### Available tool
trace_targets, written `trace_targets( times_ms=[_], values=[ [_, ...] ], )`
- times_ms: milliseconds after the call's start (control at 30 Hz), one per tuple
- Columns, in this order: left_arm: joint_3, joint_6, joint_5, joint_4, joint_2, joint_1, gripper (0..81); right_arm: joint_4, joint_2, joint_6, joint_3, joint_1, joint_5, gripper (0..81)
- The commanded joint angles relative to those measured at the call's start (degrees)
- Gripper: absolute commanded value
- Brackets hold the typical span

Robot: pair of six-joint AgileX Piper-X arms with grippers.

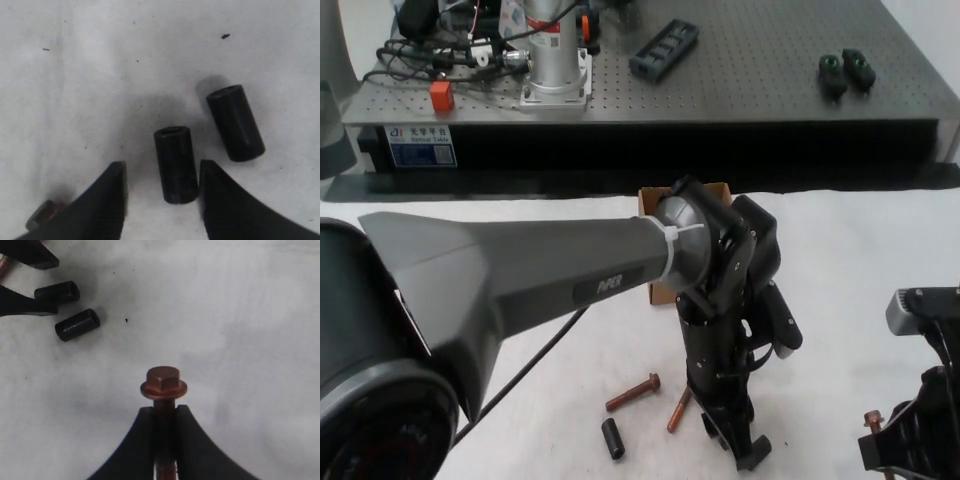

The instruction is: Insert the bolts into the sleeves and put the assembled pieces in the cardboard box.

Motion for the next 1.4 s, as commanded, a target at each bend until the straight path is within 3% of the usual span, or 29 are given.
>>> trace_targets(
  times_ms=[0, 333, 400, 533, 667, 800, 933, 1067, 1200, 1367],
  values=[
    [-0.5, 0.8, -0.4, -0.6, 0.7, -0.1, 32.1, -0.6, -0.6, 1.6, -0.1, -0.3, -0.8, 4.3],
    [-0.5, 0.5, -0.4, -1.2, 2.7, -1.4, 31.2, -0.6, -0.6, 1.6, -0.1, -0.3, -0.8, 4.3],
    [-0.5, 0.3, -0.6, -1.0, 2.7, -1.6, 24.2, -0.6, -0.6, 1.6, -0.1, -0.3, -0.8, 4.3],
    [-0.5, -1.8, -0.5, -1.2, 2.7, -1.7, 1.1, -0.7, -0.6, 1.5, -0.1, -0.3, -0.8, 4.3],
    [-0.5, -6.5, -0.7, -0.8, 1.5, -1.7, 0.7, -3.3, -0.6, 2.9, -0.1, -0.3, -1.2, 4.3],
    [2.5, -12.1, 0.7, -3.3, -4.9, 0.2, 0.7, -9.3, -1.4, 5.1, -0.1, -0.3, -8.0, 4.3],
    [15.8, -22.6, 4.8, -16.4, -17.4, 3.2, 0.7, -20.2, -3.7, 12.6, 0.0, 0.3, -16.3, 4.3],
    [34.6, -29.9, 13.0, -37.8, -31.3, 3.9, 0.7, -43.4, -4.7, 27.2, 2.5, 2.9, -25.2, 4.3],
    [48.2, -36.6, 22.8, -59.6, -41.3, 3.9, 0.7, -62.7, -4.1, 36.7, 4.5, 7.1, -25.2, 4.3],
    [54.6, -44.8, 23.3, -74.9, -46.8, 3.9, 0.7, -67.4, -3.3, 39.4, 4.5, 10.6, -24.9, 4.3]
  ],
)
